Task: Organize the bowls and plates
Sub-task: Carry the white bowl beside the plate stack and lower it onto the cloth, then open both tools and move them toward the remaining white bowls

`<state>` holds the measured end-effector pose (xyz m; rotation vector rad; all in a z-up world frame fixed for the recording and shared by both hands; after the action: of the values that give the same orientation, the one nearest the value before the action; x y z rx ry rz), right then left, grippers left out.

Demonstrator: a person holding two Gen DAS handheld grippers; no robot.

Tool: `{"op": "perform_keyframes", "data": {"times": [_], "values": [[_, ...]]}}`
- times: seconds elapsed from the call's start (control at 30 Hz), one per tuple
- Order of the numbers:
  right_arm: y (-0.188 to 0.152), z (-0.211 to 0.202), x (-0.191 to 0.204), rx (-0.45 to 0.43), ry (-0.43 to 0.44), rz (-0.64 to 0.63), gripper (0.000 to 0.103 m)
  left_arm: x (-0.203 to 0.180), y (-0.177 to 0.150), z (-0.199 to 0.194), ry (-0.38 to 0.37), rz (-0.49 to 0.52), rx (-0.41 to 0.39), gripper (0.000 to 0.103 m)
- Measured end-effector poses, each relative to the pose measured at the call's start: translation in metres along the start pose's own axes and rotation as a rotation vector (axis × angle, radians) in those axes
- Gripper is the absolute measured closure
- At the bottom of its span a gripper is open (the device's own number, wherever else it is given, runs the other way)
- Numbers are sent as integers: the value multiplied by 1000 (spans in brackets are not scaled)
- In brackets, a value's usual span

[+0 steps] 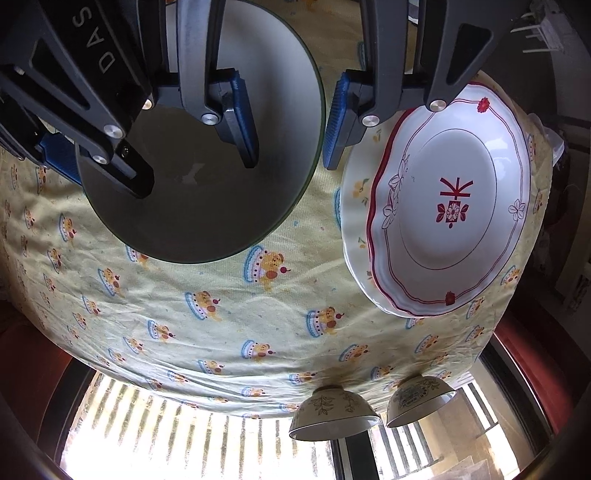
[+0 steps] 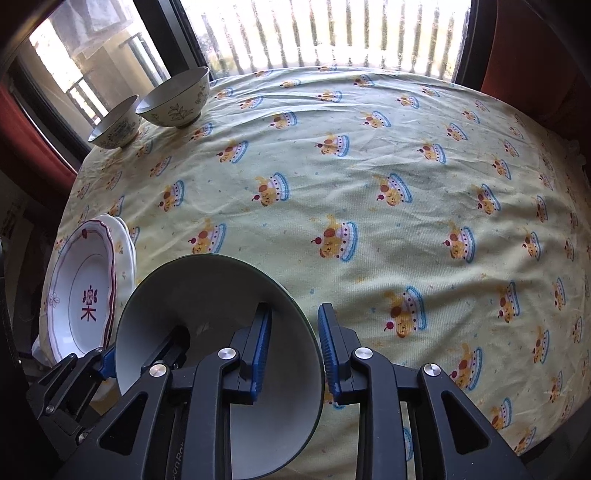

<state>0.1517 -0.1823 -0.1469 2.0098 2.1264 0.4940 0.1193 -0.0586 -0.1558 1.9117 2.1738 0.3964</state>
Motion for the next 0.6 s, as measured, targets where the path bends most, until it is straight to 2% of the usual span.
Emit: {"op": "perform_keyframes", "data": {"times": [0.07, 0.1, 0.2, 0.27, 0.6], "values": [[-1, -4, -1, -15, -4, -8, 44, 1, -2, -5, -1, 0, -14, 62], [-1, -7, -1, -29, -13, -18, 40, 1, -3, -8, 2, 0, -24, 51], [-1, -17, -1, -57, -28, -33, 34, 0, -2, -24, -19, 10, -79, 34], [-1, -24, -1, -69, -26, -30, 32, -1, -2, -35, -19, 21, -115, 28], [11, -59, 9, -121, -63, -20, 29, 7, 14, -56, -87, 27, -146, 26]]}}
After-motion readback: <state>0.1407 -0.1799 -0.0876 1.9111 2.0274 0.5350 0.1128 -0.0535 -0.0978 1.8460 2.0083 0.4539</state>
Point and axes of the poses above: each gripper's, at about its wrist camera, not at the fingertips, and z roughly the way its jaws point, x to its left, y to its top, the point moved 8 cm from there along z, roughly the way its jaws point, and after that the axes turned 1 degree about -y, right-handed, at the moved point
